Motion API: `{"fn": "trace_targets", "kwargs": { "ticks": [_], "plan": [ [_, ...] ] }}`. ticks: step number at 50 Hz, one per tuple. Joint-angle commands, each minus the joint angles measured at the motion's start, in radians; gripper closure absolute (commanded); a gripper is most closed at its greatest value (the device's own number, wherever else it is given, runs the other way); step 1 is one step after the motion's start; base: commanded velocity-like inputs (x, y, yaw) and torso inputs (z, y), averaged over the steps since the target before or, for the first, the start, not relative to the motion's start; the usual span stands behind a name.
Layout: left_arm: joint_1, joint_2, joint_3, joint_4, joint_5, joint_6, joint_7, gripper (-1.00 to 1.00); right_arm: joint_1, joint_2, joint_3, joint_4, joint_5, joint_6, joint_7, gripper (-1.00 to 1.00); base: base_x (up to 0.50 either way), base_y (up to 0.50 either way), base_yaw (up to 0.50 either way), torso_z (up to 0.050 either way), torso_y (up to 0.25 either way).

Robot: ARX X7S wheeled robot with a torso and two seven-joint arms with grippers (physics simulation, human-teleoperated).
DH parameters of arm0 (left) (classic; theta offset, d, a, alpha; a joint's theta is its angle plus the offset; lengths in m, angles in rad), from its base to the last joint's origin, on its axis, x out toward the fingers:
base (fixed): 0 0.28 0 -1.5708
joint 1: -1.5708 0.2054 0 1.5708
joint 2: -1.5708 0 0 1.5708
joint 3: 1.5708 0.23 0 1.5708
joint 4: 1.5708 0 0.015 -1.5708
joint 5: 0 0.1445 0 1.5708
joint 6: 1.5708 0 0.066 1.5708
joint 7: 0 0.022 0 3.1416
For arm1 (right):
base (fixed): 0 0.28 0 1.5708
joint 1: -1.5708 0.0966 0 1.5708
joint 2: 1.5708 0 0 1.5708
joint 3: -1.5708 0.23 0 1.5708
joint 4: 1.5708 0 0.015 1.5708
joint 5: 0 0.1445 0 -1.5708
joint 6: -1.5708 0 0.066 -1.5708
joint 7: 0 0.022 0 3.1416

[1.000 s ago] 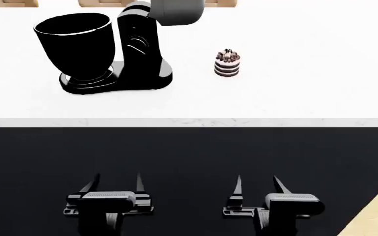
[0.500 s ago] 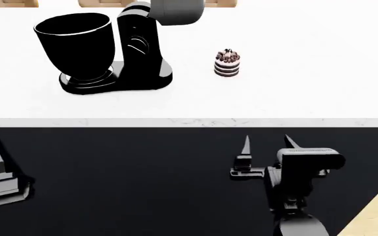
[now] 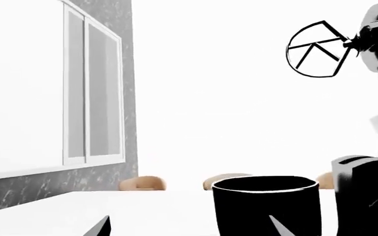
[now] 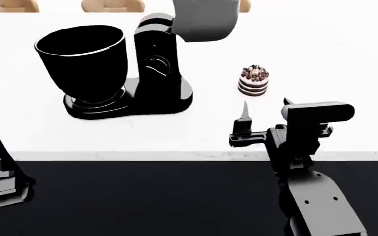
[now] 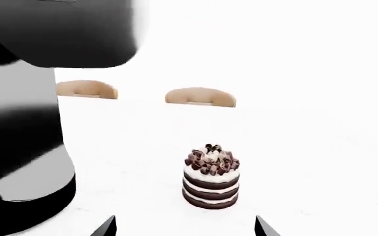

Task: Place the cake in the stand mixer bowl.

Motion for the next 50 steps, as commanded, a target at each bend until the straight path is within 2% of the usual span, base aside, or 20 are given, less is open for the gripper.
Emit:
{"fn": "trace_targets", "kwargs": {
  "ticks": [1, 4, 12, 18, 22, 28, 35, 39, 47, 50],
  "plan": [
    [-0.061, 0.008, 0.055, 0.012, -0.016, -0.021, -0.001, -1.0, 0.013, 0.01, 0.023, -0.038, 0.028, 0.034, 0.004, -1.0, 0.0, 0.5, 0.0, 0.0, 0.0],
    [-0.066, 0.012, 0.058, 0.014, -0.016, -0.027, 0.0, -1.0, 0.009, 0.007, 0.034, -0.041, 0.042, 0.036, 0.003, -1.0, 0.06, 0.37, 0.0, 0.0, 0.0],
    [-0.087, 0.03, 0.075, 0.01, -0.019, -0.04, 0.018, -1.0, 0.004, 0.0, 0.08, -0.048, 0.076, 0.017, 0.006, -1.0, 0.47, -0.31, 0.0, 0.0, 0.0],
    [-0.102, 0.039, 0.084, 0.011, -0.021, -0.048, 0.024, -1.0, -0.014, 0.001, 0.079, -0.037, 0.085, -0.035, -0.005, -1.0, 0.2, 0.0, 0.0, 0.0, 0.003],
    [-0.097, 0.042, 0.083, 0.007, -0.019, -0.043, 0.028, -1.0, -0.005, 0.005, 0.07, -0.044, 0.083, -0.006, 0.006, -1.0, 0.0, 0.0, 0.0, 0.0, 0.0],
    [-0.117, 0.055, 0.096, 0.009, -0.021, -0.057, 0.038, -1.0, -0.003, 0.016, 0.062, -0.054, 0.074, 0.005, 0.021, -1.0, 0.0, 0.5, 0.0, 0.0, 0.0],
    [-0.138, 0.069, 0.11, 0.006, -0.025, -0.067, 0.05, -1.0, -0.002, 0.013, 0.069, -0.054, 0.089, 0.009, 0.025, -1.0, 0.0, 0.0, 0.0, 0.0, 0.0],
    [-0.138, 0.069, 0.11, 0.008, -0.025, -0.069, 0.049, -1.0, 0.0, 0.017, 0.067, -0.043, 0.087, -0.012, 0.026, -1.0, 0.48, -0.03, 0.0, 0.0, 0.0],
    [-0.131, 0.062, 0.103, 0.008, -0.027, -0.069, 0.044, -1.0, 0.087, 0.037, 0.067, -0.042, 0.101, 0.175, 0.058, -1.0, 0.0, 0.0, 0.0, 0.0, 0.0],
    [-0.139, 0.07, 0.111, 0.007, -0.027, -0.074, 0.051, -1.0, 0.125, 0.048, 0.067, 0.023, 0.092, 0.199, 0.064, -1.0, 0.0, 0.0, 0.0, 0.0, 0.0]
  ]
}}
